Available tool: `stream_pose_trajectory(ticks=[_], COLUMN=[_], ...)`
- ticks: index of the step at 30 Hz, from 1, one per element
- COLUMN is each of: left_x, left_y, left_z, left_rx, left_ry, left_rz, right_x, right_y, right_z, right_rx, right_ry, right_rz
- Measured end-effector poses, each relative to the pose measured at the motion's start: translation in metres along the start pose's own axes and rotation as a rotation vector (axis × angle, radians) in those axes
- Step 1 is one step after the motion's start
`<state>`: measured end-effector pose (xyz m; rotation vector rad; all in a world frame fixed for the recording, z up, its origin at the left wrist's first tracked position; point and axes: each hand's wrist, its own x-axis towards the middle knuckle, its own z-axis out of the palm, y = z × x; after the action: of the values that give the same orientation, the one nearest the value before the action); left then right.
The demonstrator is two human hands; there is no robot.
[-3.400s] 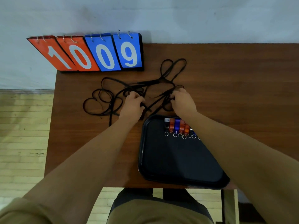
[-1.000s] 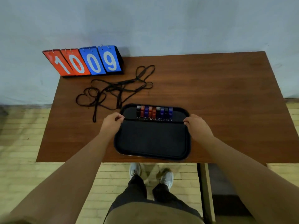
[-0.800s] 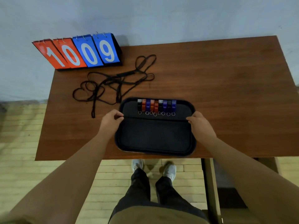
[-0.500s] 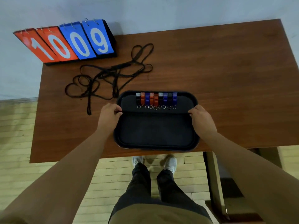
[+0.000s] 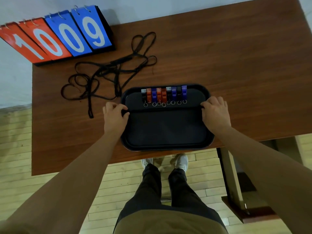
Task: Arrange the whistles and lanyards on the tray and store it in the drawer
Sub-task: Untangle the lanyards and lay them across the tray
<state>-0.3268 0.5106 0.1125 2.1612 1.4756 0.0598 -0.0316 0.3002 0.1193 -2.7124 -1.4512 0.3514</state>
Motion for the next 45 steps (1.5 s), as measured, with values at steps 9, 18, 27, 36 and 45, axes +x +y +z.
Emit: stream_pose_trajectory(ticks=[9, 18, 27, 36, 45], left_x=[0.014, 0.064, 0.051, 0.047, 0.030], left_y=[0.000, -0.029, -0.103, -0.112, -0.114], left_z=[-0.043, -0.090, -0.088, -0.062, -0.112], left_rx=[-0.128, -0.049, -0.064, -0.058, -0.533], left_ry=[0.007, 0.018, -0.037, -0.038, -0.112], left_rz=[-0.029, 0.054, -0.242, -0.231, -0.063], right_x=[0.022, 0.087, 0.106, 0.107, 0.116], right_y=[-0.039, -0.171, -0.289, -0.333, -0.337], right_z=[-0.044, -0.067, -0.029, 0.016, 0.019], right_rx=[0.171, 0.295, 0.305, 0.299, 0.407], right_ry=[-0.019, 0.041, -0.181, -0.345, -0.497], right_rz=[0.043, -0.196, -0.397, -0.429, -0.479])
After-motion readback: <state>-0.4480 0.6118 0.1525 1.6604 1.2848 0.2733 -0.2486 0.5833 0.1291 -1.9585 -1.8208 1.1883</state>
